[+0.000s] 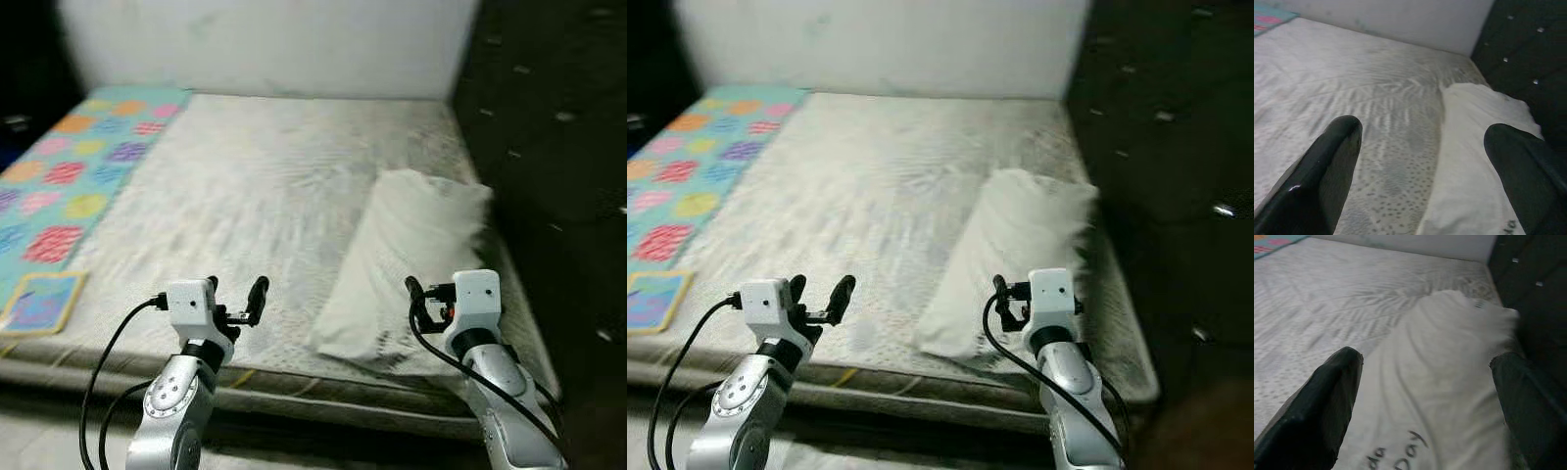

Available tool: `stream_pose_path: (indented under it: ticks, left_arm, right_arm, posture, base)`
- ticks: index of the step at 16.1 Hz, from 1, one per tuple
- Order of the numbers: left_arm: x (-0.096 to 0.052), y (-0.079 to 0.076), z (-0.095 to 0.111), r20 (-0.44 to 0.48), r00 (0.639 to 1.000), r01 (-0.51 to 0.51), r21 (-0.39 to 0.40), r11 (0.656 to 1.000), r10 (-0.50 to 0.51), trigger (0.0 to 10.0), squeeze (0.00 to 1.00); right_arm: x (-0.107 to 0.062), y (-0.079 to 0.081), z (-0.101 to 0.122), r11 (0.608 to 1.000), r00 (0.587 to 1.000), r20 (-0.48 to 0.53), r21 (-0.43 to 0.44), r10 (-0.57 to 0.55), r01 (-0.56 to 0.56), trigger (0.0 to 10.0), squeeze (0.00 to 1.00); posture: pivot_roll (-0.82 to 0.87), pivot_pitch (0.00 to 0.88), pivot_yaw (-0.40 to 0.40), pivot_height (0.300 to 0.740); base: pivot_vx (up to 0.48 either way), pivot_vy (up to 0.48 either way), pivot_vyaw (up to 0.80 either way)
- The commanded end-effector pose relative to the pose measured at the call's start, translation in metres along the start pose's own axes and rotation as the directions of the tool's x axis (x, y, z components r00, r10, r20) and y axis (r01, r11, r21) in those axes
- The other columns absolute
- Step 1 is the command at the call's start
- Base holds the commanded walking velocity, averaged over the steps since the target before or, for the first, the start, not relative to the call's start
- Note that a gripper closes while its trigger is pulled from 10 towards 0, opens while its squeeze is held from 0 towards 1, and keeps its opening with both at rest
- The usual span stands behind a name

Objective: Clean up the room

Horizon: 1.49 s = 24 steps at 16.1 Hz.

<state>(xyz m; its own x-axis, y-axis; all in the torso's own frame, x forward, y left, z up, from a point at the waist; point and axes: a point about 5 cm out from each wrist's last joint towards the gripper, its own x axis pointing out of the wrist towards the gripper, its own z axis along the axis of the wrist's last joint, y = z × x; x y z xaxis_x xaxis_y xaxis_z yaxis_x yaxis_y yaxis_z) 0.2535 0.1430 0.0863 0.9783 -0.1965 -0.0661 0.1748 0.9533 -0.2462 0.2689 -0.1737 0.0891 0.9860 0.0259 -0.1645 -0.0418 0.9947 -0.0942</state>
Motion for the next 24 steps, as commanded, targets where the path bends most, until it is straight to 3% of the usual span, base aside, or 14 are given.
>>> stream_pose_path:
  ticks: [1, 3, 6, 9, 13, 24]
  left_arm:
    - [-0.001, 0.003, 0.0, 0.001, 1.0, 0.0, 0.014, 1.0, 0.0, 10.0, 0.0]
    - [-0.003, 0.006, 0.001, 0.001, 1.0, 0.0, 0.018, 1.0, 0.0, 10.0, 0.0]
    - [-0.021, 0.026, 0.005, 0.03, 0.992, -0.122, 0.04, 0.992, 0.121, 10.0, 0.0]
    - [-0.038, 0.042, -0.003, -0.009, 0.982, -0.188, 0.018, 0.982, 0.188, 10.0, 0.0]
    - [-0.03, 0.039, -0.002, -0.012, 0.986, -0.164, 0.022, 0.986, 0.165, 10.0, 0.0]
    - [-0.026, 0.037, -0.009, -0.053, 0.988, -0.146, 0.015, 0.989, 0.147, 10.0, 0.0]
  right_arm:
    - [0.001, -0.003, 0.001, 1.0, 1.0, 0.0, 0.0, -0.02, 0.02, 10.0, 0.0]
    - [0.001, -0.004, 0.001, 0.999, 0.999, 0.006, 0.0, -0.035, 0.035, 10.0, 0.0]
    - [-0.012, -0.005, 0.001, 0.999, 1.0, 0.015, 0.036, -0.007, 0.006, 10.0, 0.0]
    - [-0.026, -0.014, -0.013, 1.0, 0.999, -0.036, 0.011, -0.015, 0.016, 10.0, 0.0]
    - [-0.018, -0.011, -0.011, 1.0, 0.999, -0.033, -0.002, -0.015, 0.015, 10.0, 0.0]
    - [-0.016, -0.006, -0.021, 0.999, 0.995, -0.098, -0.013, 0.03, -0.032, 10.0, 0.0]
  posture:
    - [-0.09, 0.0, 0.021, 0.74]
    - [-0.09, 0.0, 0.027, 0.74]
    - [-0.09, 0.0, 0.03, 0.74]
    - [-0.08, 0.0, 0.026, 0.74]
    - [-0.08, 0.0, 0.024, 0.74]
    - [-0.08, 0.0, 0.021, 0.74]
  base:
    - [0.0, 0.0, -0.8]
    - [0.0, 0.0, -0.8]
    - [0.0, 0.0, -0.15]
    - [0.0, 0.0, 0.0]
    - [0.0, 0.0, 0.0]
    - [0.0, 0.0, 0.0]
